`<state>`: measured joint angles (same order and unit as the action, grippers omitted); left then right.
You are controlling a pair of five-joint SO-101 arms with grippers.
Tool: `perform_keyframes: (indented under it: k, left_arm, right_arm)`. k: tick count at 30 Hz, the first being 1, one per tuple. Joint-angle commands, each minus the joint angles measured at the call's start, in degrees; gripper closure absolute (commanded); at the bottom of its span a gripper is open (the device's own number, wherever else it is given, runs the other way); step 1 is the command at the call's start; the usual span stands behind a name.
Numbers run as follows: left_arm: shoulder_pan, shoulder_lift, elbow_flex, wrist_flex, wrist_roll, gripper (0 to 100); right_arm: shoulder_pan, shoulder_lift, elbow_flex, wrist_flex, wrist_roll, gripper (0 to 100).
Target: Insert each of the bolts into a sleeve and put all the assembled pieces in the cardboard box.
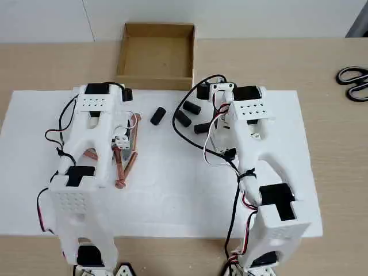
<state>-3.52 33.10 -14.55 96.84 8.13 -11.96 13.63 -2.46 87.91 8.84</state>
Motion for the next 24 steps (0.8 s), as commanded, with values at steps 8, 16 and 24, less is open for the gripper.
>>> perform_keyframes:
  k: [8,16,24]
  left_arm:
    - [-0.09,-0.26,-0.04,-2.46,0.18,94]
    - [0.09,3.69,-0.31,-3.78,0.18,95]
    - [0.26,1.23,-0.31,-3.78,-0.18,100]
  right_arm:
    - [0.04,-3.56,-1.49,0.31,0.09,99.4]
    - [0.04,-3.56,-1.49,0.31,0.09,99.4]
    - [0.04,-3.56,-1.49,0.31,0.09,99.4]
